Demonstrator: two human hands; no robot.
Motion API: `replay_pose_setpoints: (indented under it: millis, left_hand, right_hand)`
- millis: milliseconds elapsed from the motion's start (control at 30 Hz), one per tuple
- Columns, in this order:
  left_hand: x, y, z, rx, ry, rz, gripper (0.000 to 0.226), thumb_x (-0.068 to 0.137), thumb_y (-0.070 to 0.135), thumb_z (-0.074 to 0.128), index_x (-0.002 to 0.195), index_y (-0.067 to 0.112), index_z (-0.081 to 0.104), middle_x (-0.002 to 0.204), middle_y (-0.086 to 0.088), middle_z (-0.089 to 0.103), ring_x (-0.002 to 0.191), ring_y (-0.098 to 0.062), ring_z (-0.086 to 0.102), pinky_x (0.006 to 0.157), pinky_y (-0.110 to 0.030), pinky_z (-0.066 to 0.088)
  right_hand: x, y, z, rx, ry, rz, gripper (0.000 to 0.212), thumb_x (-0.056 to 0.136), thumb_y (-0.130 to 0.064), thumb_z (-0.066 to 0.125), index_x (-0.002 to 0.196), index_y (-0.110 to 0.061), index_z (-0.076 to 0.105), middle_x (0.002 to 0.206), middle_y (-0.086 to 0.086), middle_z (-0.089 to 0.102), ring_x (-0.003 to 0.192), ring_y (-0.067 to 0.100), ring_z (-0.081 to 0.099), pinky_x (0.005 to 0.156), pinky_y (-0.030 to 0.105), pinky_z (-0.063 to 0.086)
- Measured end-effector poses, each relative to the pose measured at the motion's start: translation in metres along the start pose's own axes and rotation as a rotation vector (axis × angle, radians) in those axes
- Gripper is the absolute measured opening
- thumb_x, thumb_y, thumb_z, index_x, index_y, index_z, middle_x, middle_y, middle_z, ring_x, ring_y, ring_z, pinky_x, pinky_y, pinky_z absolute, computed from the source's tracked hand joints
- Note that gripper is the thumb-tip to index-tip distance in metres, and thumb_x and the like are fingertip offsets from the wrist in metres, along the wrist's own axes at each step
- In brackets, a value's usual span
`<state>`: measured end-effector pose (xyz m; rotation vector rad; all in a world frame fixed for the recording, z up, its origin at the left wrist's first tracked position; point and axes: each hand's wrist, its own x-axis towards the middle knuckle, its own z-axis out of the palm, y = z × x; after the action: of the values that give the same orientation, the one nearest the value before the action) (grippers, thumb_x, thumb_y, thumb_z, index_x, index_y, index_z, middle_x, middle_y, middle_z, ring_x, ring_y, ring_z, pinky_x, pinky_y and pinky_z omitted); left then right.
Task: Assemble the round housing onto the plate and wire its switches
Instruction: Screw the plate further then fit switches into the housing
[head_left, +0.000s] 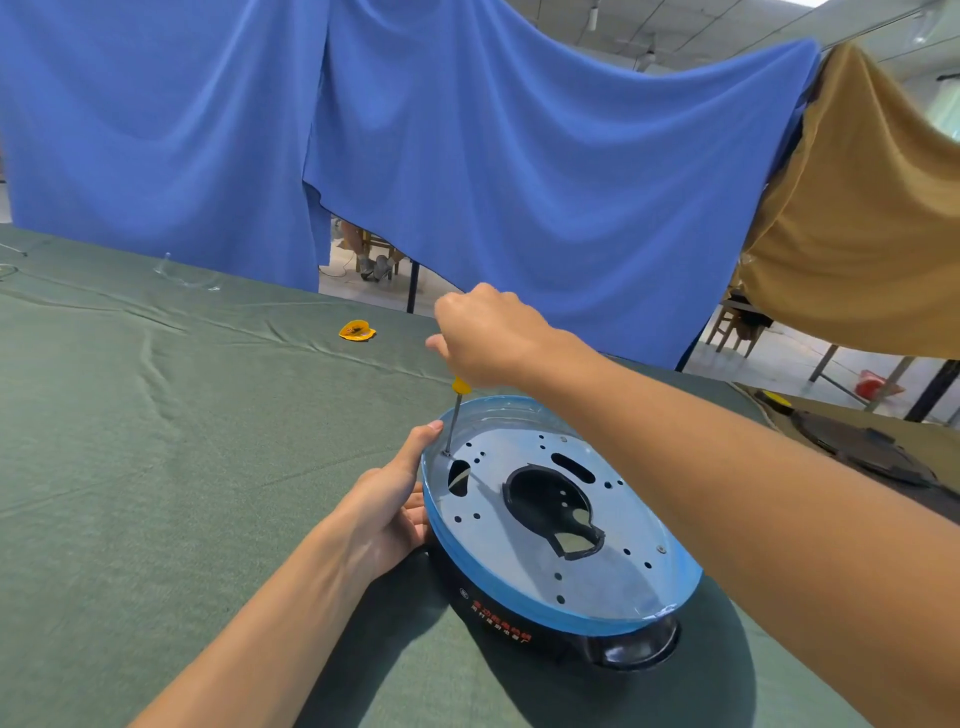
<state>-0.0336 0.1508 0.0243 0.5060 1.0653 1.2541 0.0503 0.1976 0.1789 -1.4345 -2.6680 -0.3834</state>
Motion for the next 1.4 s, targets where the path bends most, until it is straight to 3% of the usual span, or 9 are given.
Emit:
replay_pose_setpoints:
  millis: [200,433,667,833,900,1033,1133,1267,1400]
  left_hand:
    - [0.000,0.000,-0.001,-0.007,-0.002,-0.006,0.061,0.081,0.048,0.074,0.119,0.001,0.065,0.101,-0.018,0.075,0.078,-0.029,0.072,0.067,-0.038,0.059]
    - [0.001,0.000,-0.001,0.004,-0.013,0.002,0.063,0.080,0.049,0.074,0.120,0.002,0.066,0.102,-0.019,0.074,0.082,-0.030,0.071,0.072,-0.040,0.057]
    - [0.000,0.000,-0.001,-0.006,-0.006,-0.006,0.065,0.080,0.049,0.074,0.122,0.000,0.064,0.108,-0.021,0.073,0.083,-0.032,0.071,0.071,-0.040,0.057]
    - [0.000,-0.001,0.000,-0.002,0.000,0.002,0.064,0.082,0.048,0.073,0.123,0.001,0.064,0.110,-0.021,0.072,0.091,-0.035,0.070,0.079,-0.043,0.057]
    - [-0.001,-0.001,0.000,-0.001,-0.003,-0.001,0.064,0.082,0.048,0.073,0.123,0.001,0.064,0.112,-0.021,0.072,0.097,-0.037,0.070,0.082,-0.045,0.057]
    - [-0.001,-0.001,0.000,-0.024,-0.003,-0.003,0.062,0.081,0.047,0.075,0.121,0.001,0.064,0.110,-0.022,0.072,0.086,-0.033,0.071,0.076,-0.043,0.057]
    - [0.001,-0.001,-0.001,-0.024,-0.005,-0.007,0.064,0.080,0.047,0.075,0.123,0.000,0.063,0.110,-0.021,0.072,0.090,-0.034,0.070,0.077,-0.043,0.057]
    - [0.001,-0.002,0.000,-0.025,-0.005,0.005,0.060,0.081,0.047,0.075,0.120,0.003,0.066,0.103,-0.018,0.074,0.083,-0.031,0.070,0.075,-0.042,0.057]
    - [0.002,-0.002,-0.001,-0.015,-0.004,0.012,0.057,0.080,0.048,0.075,0.119,0.006,0.067,0.106,-0.019,0.074,0.085,-0.032,0.072,0.077,-0.042,0.058]
  right_hand:
    - [-0.002,0.001,-0.025,0.099,-0.238,-0.039,0.033,0.089,-0.012,0.047,0.121,-0.009,0.050,0.101,0.012,0.060,0.062,0.017,0.051,0.046,0.022,0.033]
    - [-0.002,0.000,-0.003,-0.003,0.003,-0.003,0.029,0.093,-0.014,0.049,0.070,-0.016,0.033,0.076,0.004,0.038,0.059,0.018,0.034,0.049,0.030,0.025]
    - [-0.004,0.000,-0.030,0.146,-0.315,-0.036,0.034,0.088,-0.020,0.055,0.120,-0.008,0.053,0.082,0.005,0.058,0.052,0.014,0.047,0.034,0.012,0.032]
    - [0.000,0.003,-0.016,0.110,-0.083,-0.082,0.008,0.086,-0.002,0.054,0.087,-0.009,0.054,0.067,0.008,0.056,0.057,0.022,0.060,0.043,0.023,0.044]
    - [0.000,0.006,-0.007,0.070,0.011,-0.063,0.030,0.095,-0.014,0.055,0.070,-0.012,0.039,0.067,0.005,0.044,0.061,0.025,0.052,0.045,0.028,0.036]
    - [-0.001,0.009,-0.004,0.074,-0.163,-0.019,0.034,0.095,-0.041,0.052,0.100,-0.011,0.037,0.095,0.005,0.045,0.084,0.026,0.048,0.057,0.033,0.035]
    - [0.000,0.011,-0.018,0.203,-0.274,-0.051,0.034,0.091,-0.019,0.048,0.122,-0.014,0.036,0.110,0.014,0.057,0.078,0.023,0.055,0.054,0.031,0.040]
    - [-0.001,0.010,-0.011,0.109,-0.036,-0.110,0.010,0.094,-0.017,0.053,0.102,-0.012,0.049,0.102,0.010,0.053,0.080,0.025,0.054,0.058,0.034,0.042]
    - [-0.001,0.008,0.003,0.013,-0.001,-0.034,0.037,0.099,-0.045,0.048,0.086,-0.011,0.040,0.078,0.002,0.040,0.077,0.028,0.044,0.060,0.034,0.033]
